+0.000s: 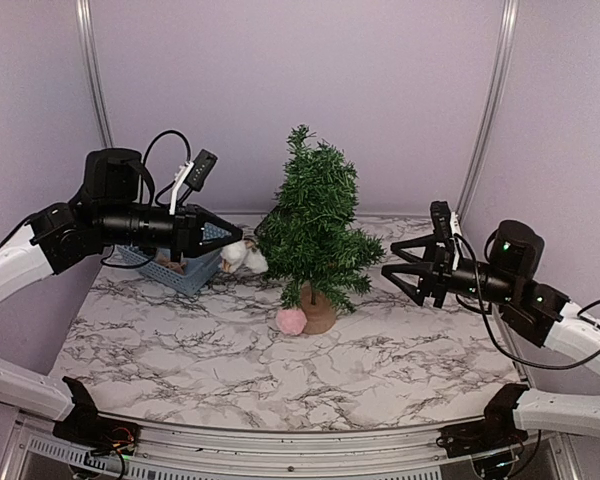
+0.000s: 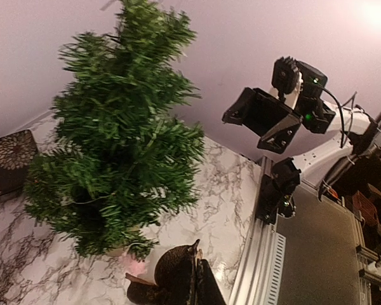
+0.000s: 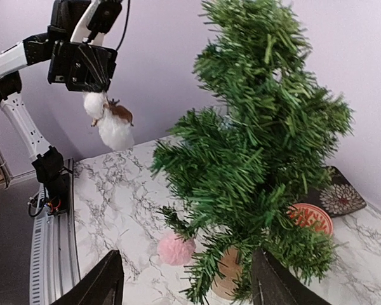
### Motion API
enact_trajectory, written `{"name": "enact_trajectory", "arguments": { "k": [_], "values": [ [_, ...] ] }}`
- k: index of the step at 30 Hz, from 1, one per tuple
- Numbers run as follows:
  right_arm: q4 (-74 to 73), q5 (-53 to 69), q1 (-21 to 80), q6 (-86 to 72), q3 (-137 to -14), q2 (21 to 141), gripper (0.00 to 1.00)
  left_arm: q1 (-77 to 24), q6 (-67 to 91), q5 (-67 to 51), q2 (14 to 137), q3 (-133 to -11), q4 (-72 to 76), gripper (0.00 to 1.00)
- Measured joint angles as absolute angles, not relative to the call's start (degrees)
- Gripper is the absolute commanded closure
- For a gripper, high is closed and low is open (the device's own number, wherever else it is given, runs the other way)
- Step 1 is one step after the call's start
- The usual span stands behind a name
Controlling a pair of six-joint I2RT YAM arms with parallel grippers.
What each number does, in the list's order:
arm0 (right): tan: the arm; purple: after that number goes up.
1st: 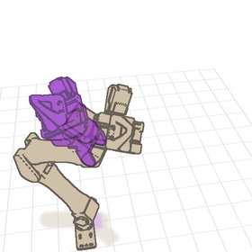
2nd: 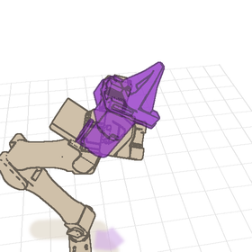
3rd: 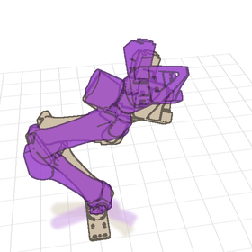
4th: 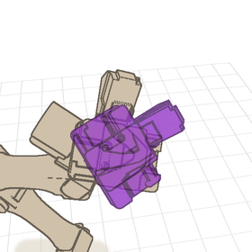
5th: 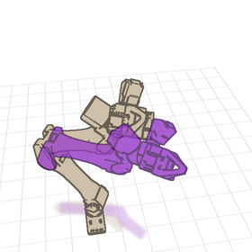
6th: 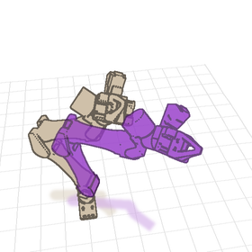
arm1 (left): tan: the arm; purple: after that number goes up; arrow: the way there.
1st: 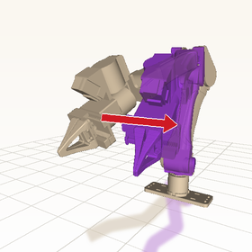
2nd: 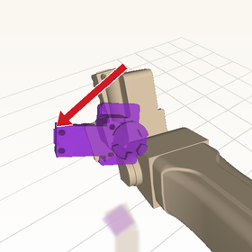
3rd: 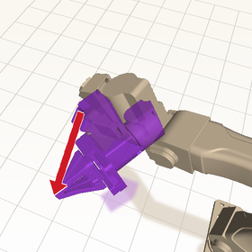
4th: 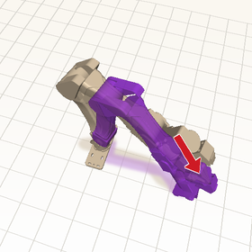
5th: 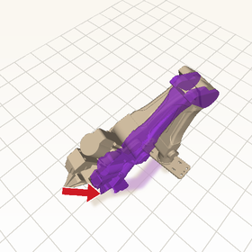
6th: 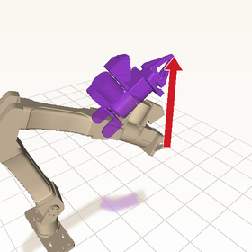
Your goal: Decorate the small christmas tree
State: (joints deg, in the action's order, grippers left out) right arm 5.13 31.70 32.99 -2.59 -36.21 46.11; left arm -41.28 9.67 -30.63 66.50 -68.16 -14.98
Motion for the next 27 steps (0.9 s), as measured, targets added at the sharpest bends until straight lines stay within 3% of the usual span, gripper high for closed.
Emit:
{"name": "enact_trajectory", "arguments": {
  "k": [7,15,22,27],
  "values": [
    [0.7,31.6,43.7,3.4,-44.5,50.2,0.34,-51.7,8.3,-32.3,73.4,-71.3,-15.3,1.0],
    [-5.3,25.0,58.2,9.4,-50.5,58.3,0.39,-56.5,7.2,-33.4,80.1,-75.1,-15.3,1.0],
    [-7.5,22.3,60.7,12.1,-51.0,62.4,0.54,-57.8,6.8,-34.5,81.8,-76.5,-15.3,1.0],
    [-7.6,21.5,60.9,12.5,-51.0,62.7,0.54,-58.4,6.8,-34.8,82.3,-76.7,-15.3,1.0]
  ]
}}
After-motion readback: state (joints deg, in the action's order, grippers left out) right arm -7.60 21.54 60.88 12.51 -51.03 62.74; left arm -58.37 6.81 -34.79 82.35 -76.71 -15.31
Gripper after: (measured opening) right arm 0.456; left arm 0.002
